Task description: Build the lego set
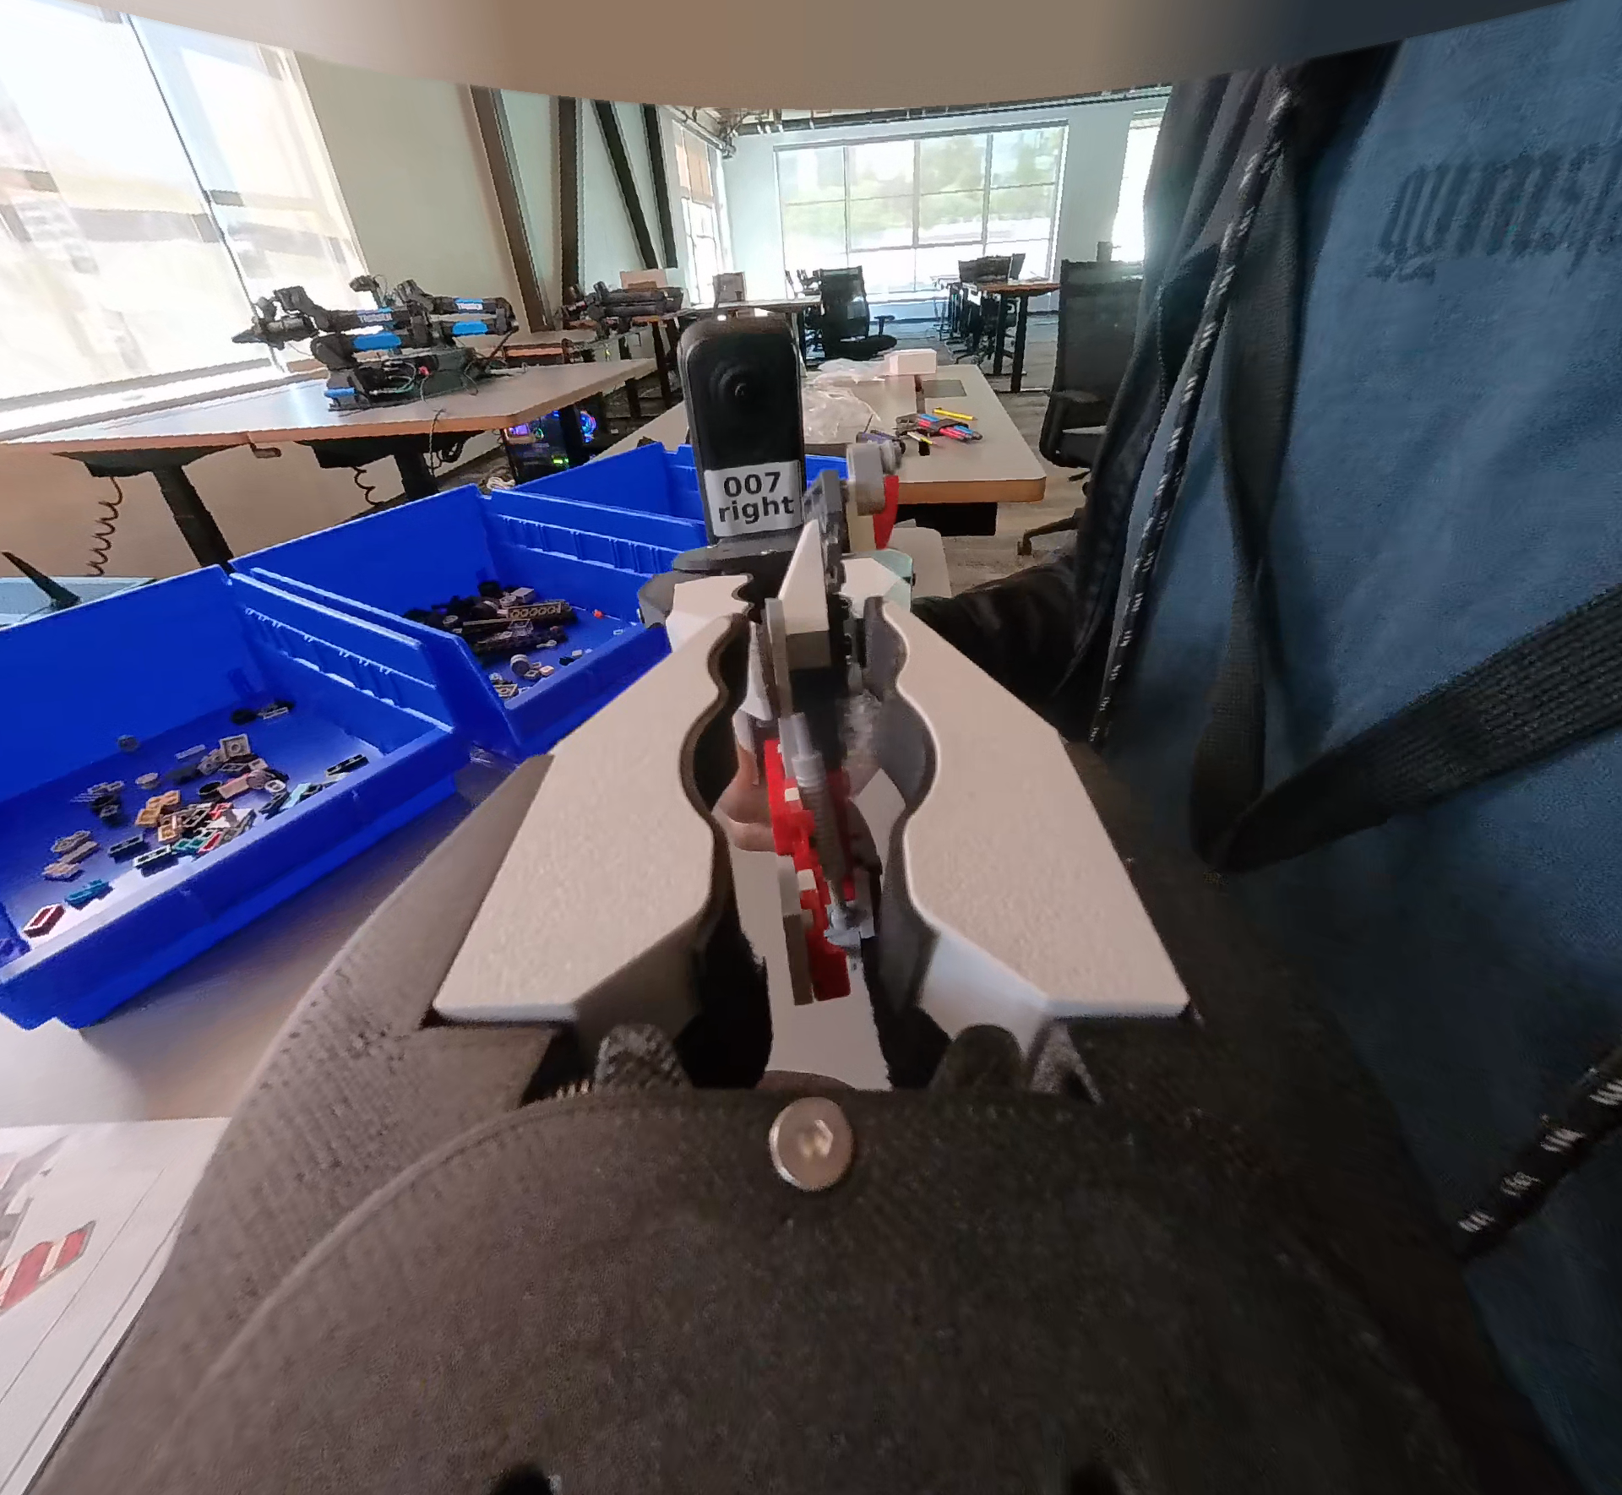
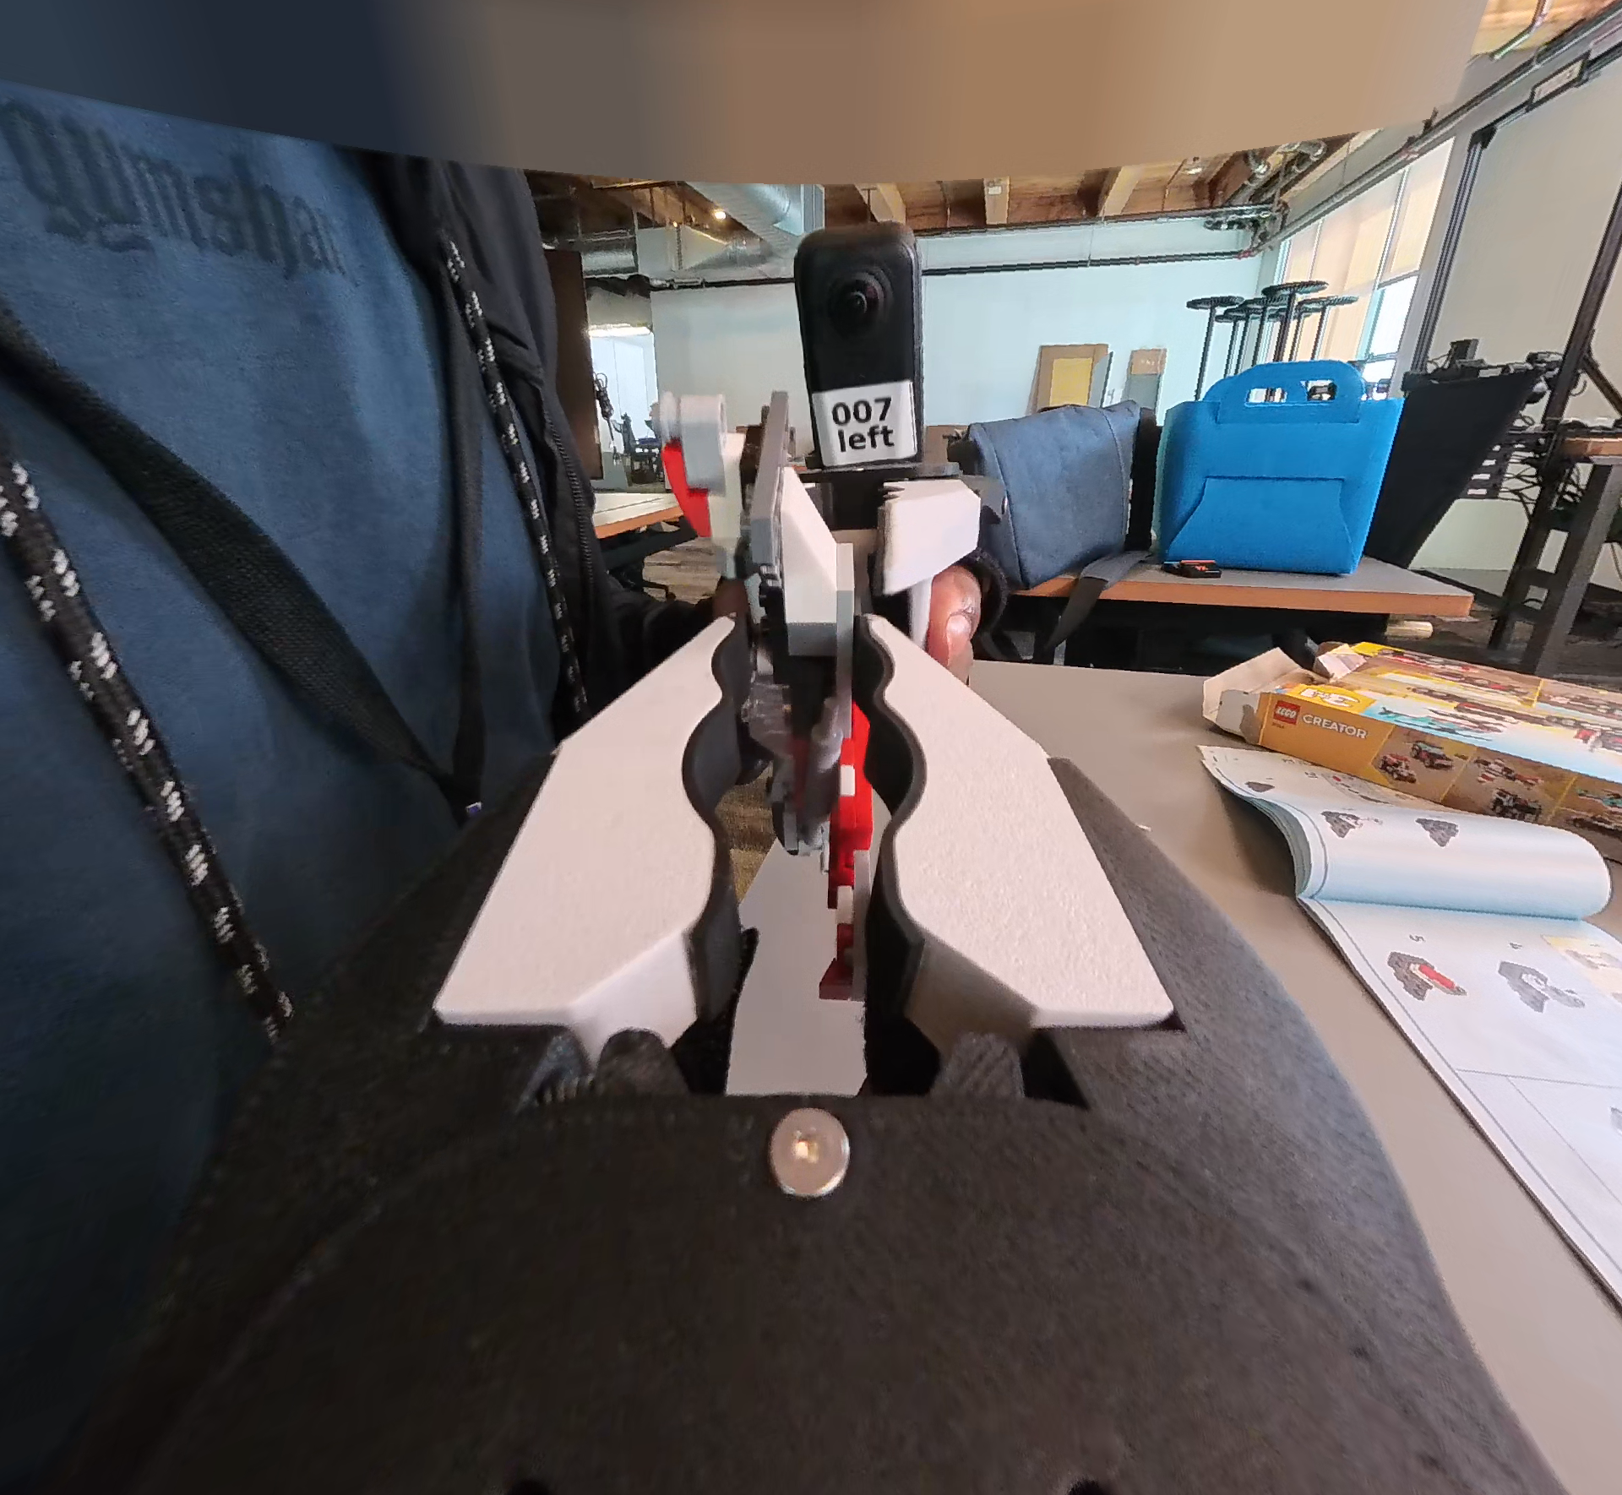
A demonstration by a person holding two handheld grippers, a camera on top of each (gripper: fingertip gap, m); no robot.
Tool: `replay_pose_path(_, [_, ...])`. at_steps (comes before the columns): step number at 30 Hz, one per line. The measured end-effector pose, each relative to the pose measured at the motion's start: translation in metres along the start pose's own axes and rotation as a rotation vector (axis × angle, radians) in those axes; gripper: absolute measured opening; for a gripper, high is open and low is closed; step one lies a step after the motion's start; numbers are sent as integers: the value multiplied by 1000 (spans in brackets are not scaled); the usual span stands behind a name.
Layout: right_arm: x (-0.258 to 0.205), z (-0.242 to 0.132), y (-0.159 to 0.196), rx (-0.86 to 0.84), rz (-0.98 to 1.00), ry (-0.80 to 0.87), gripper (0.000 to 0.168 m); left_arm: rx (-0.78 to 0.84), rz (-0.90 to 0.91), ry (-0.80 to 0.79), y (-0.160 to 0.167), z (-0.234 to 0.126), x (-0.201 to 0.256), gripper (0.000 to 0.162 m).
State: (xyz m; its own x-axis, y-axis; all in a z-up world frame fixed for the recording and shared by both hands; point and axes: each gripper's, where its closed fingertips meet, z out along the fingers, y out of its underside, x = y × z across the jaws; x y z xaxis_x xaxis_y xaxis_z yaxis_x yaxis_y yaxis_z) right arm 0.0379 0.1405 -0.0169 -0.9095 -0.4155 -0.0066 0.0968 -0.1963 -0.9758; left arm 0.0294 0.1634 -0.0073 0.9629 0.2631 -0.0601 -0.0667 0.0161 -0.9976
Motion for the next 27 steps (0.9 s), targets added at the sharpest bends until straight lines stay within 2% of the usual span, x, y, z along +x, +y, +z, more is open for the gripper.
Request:
replay_pose_path(4, [0,0,0,3,4,-3,23,-18,1,1,2,3,0,25])
replay_pose_path(7, [-1,1,1,3,7,-8,23,-22,5,4,2,5,1,18])
replay_pose_path(19, [0,0,2,0,18,-17,23,-16,7,-33,3,4,-3,17])
replay_pose_path(21, [0,0,3,-7,16,-22,23,-15,9,-39,3,5,-3,9])
replay_pose_path(25, [1,-1,3,-2,27,-20,23,-19,0,-42,3,5,-3,11])
replay_pose_path(27, [3,-2,3,1,35,-13,23,-21,-41,-32,3,6,-3,17])
